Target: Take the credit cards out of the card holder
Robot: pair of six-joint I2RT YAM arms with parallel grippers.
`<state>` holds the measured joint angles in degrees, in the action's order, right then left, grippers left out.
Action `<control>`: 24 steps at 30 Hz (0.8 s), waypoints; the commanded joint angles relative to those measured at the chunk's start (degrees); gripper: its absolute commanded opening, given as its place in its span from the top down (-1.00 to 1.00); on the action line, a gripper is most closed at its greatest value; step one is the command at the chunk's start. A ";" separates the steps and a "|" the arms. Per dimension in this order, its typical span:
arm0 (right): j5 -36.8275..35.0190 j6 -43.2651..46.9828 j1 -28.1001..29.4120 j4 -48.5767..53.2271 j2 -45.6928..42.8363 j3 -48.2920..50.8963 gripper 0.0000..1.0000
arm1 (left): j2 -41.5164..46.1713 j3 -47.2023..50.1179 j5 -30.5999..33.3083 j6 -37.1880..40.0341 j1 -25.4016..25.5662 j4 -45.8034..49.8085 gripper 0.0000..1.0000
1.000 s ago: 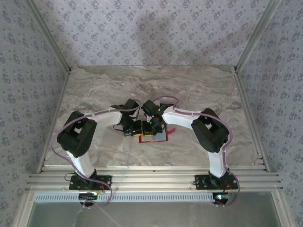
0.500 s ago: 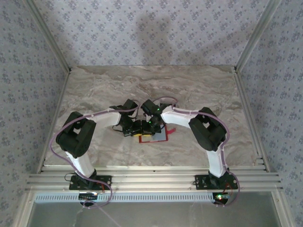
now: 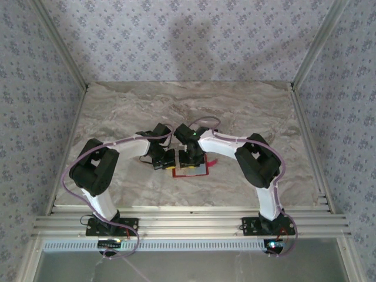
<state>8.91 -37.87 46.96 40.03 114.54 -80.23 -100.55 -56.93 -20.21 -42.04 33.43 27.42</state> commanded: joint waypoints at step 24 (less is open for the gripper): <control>-13.22 0.58 0.39 13.58 -3.08 -2.63 0.29 | -0.35 1.71 2.00 0.52 0.23 2.10 0.93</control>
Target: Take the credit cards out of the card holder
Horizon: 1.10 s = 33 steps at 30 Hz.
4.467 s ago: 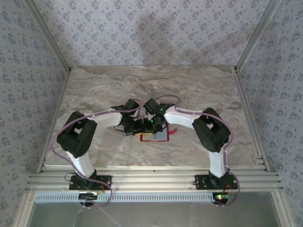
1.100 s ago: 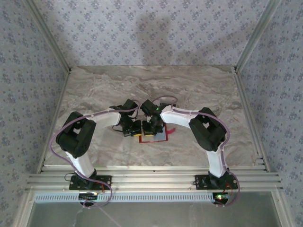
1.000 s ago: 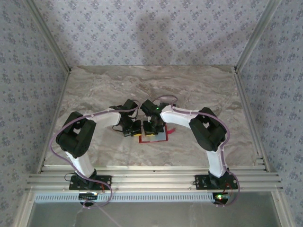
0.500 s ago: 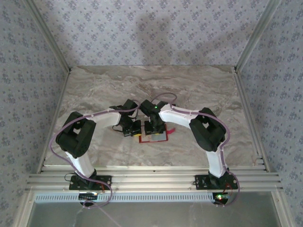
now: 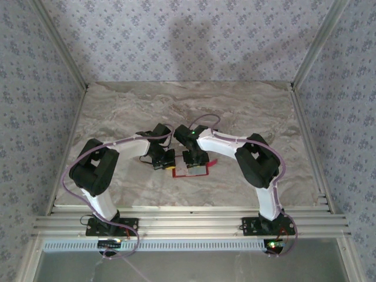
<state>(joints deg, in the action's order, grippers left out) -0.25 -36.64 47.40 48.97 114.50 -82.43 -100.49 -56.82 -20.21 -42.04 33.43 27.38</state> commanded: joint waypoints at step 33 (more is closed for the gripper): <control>22.10 -4.58 -4.95 -22.07 -10.57 11.22 0.42 | -0.85 0.04 2.10 1.35 0.46 4.26 0.92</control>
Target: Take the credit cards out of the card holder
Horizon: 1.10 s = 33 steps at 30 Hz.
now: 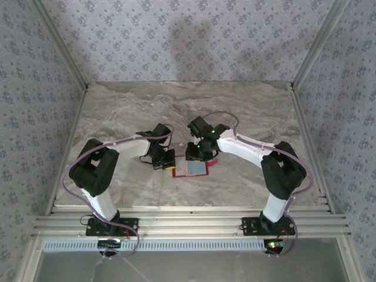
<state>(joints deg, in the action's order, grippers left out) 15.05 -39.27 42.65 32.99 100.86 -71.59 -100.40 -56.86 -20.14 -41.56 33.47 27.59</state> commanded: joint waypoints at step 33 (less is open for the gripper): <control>-0.95 2.67 0.46 1.19 8.37 -2.63 0.45 | -0.96 -0.97 2.21 1.10 0.44 5.34 0.92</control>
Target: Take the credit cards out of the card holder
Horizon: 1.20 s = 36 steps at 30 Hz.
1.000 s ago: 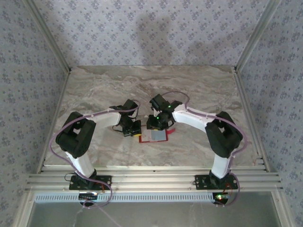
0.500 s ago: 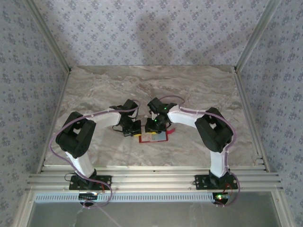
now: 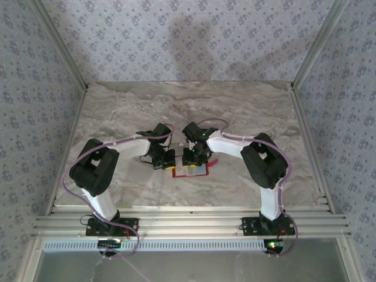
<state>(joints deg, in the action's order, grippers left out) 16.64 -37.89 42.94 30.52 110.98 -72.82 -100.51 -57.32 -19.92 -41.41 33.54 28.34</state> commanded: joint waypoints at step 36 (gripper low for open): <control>6.69 -1.11 -2.01 -7.57 -4.54 4.92 0.46 | -2.74 -3.16 4.03 -0.21 3.02 5.33 0.89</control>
<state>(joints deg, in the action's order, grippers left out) 20.60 -38.39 41.54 25.56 107.98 -69.32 -102.24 -61.78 -16.73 -41.60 36.16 32.97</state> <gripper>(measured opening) 0.271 0.059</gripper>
